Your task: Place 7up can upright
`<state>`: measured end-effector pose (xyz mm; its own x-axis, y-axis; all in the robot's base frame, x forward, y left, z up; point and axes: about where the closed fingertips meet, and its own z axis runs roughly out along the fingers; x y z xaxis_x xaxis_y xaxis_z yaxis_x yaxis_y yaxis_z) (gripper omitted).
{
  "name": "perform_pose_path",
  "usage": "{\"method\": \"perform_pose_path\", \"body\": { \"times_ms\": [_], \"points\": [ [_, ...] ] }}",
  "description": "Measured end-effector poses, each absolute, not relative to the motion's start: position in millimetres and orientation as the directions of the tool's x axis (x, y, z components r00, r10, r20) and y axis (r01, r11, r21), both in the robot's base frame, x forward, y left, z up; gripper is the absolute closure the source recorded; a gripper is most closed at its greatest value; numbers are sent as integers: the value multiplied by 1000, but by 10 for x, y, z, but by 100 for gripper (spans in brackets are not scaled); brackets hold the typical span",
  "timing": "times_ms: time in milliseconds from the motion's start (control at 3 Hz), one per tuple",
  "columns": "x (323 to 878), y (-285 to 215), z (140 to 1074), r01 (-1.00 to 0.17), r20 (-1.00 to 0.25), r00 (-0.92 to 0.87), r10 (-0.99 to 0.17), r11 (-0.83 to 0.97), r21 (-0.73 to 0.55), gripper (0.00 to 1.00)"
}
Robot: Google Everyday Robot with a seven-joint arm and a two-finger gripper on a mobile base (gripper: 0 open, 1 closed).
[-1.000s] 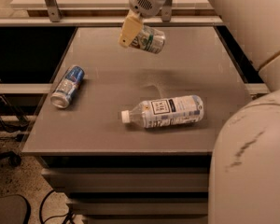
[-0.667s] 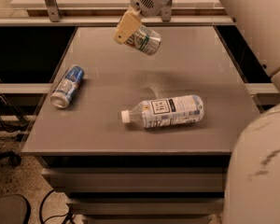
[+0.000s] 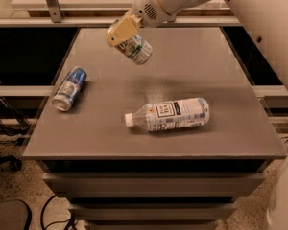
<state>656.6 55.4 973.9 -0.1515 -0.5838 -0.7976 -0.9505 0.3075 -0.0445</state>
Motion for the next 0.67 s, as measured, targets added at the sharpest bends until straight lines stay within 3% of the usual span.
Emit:
{"method": "perform_pose_path", "body": {
  "times_ms": [667],
  "points": [
    [6491,752,9710,-962,-919,-123,-376,273,18,100]
  ]
}}
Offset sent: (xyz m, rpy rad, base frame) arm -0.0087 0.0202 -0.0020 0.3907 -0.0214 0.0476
